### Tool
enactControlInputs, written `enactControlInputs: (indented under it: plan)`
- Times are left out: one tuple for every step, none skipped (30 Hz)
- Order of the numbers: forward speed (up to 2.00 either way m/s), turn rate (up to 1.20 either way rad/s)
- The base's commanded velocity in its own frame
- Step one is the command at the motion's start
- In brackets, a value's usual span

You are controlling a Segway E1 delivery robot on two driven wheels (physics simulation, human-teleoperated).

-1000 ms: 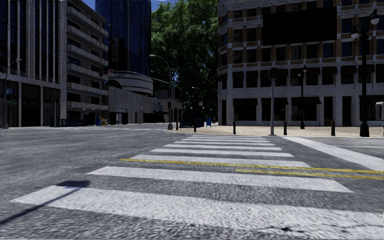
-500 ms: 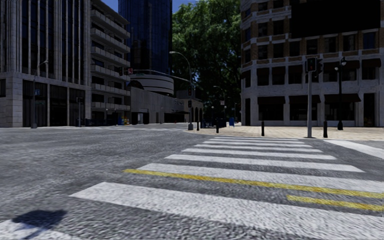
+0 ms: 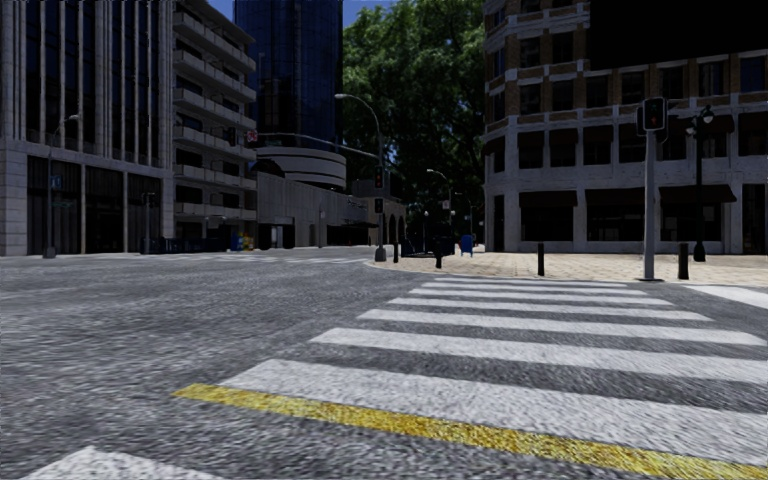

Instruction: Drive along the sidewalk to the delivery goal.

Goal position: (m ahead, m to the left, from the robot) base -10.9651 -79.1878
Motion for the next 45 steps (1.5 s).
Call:
enactControlInputs:
  plan:
    - [2.0, -0.64]
    - [2.0, -0.64]
    - [2.0, -0.64]
    - [2.0, -0.64]
    - [2.0, -0.64]
    - [2.0, -0.64]
    - [2.0, -0.64]
    - [2.0, -0.64]
    - [2.0, -0.64]
    - [2.0, -0.64]
    - [2.0, -0.64]
    - [2.0, -0.64]
    - [2.0, -0.64]
    - [2.0, -0.56]
    - [2.0, -0.07]
    - [2.0, -0.07]
    - [2.0, 0.0]
    - [2.0, 0.0]
    - [2.0, 0.0]
    - [2.0, 0.0]
    - [2.0, 0.0]
    - [2.0, 0.0]
    - [2.0, 0.0]
    - [2.0, 0.0]
    - [2.0, 0.0]
    - [2.0, 0.0]
    - [2.0, 0.0]
    - [2.0, 0.0]
    - [2.0, 0.0]
    - [2.0, 0.0]
    - [2.0, 0.0]
    - [2.0, 0.0]
    - [2.0, 0.0]
    - [2.0, 0.0]
    - [2.0, 0.0]
    - [2.0, 0.0]
    - [2.0, 0.0]
    - [2.0, 0.0]
    - [2.0, 0.0]
    - [2.0, 0.0]
    - [2.0, 0.0]
    - [2.0, 0.0]
    - [2.0, 0.0]
    - [2.0, -0.34]
    - [2.0, -0.34]
